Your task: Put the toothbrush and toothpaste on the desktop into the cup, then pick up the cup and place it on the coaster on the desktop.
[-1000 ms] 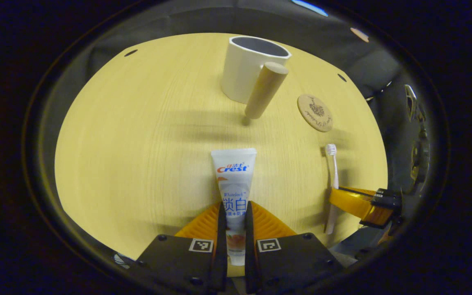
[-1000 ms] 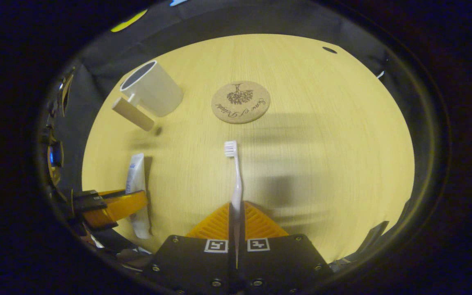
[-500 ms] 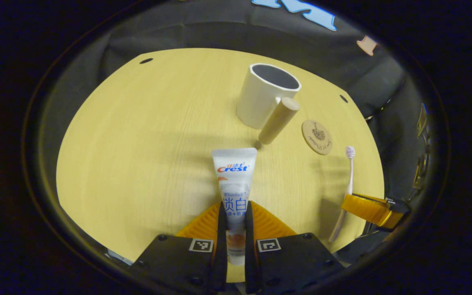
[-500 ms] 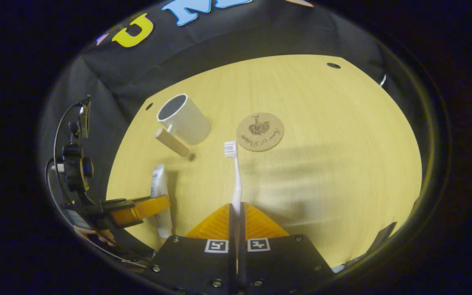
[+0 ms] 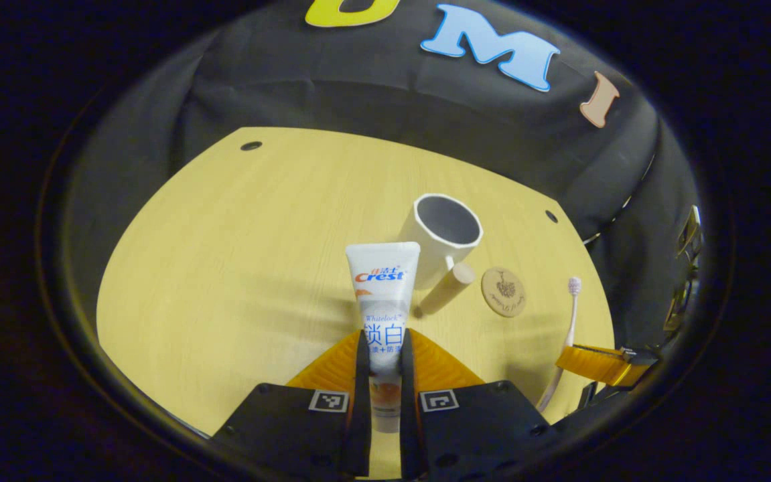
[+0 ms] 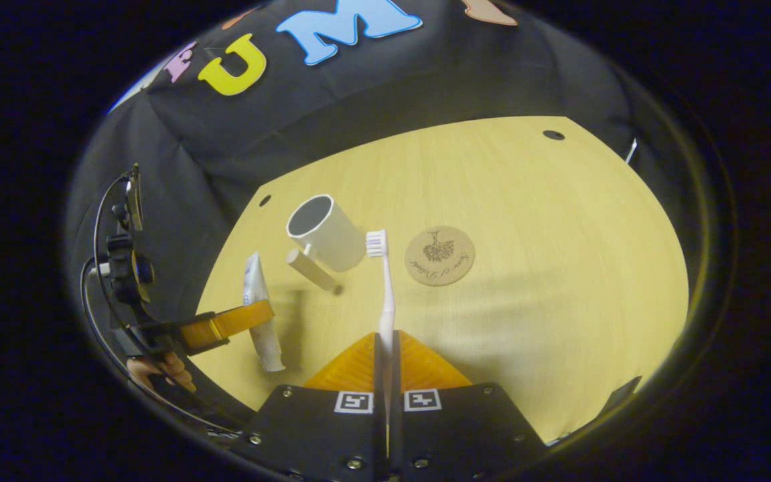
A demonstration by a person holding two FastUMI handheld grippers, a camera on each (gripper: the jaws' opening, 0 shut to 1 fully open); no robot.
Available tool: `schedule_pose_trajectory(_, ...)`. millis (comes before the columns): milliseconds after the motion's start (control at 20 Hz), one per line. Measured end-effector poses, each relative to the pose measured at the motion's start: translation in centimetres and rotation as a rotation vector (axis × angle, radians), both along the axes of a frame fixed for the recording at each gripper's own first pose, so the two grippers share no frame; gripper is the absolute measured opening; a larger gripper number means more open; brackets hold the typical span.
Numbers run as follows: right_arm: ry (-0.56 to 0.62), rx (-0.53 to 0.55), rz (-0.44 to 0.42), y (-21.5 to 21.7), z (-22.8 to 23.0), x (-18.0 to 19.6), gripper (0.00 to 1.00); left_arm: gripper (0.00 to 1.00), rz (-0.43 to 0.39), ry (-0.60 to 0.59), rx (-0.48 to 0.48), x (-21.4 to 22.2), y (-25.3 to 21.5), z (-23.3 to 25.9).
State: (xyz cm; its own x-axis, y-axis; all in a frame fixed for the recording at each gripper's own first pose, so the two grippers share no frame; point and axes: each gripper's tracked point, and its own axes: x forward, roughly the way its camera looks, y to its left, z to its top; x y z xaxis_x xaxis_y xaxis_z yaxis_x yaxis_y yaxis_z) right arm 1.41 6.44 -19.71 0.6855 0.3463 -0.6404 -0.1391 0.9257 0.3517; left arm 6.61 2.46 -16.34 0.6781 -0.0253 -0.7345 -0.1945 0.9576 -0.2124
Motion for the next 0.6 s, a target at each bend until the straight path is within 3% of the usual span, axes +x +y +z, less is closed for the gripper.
schedule_pose_trajectory(600, -0.107, 0.025, 0.011, 0.5, 2.9, 0.9, 0.03, 0.24, 0.064, -0.346, -0.025, 7.7, 2.6, 9.2)
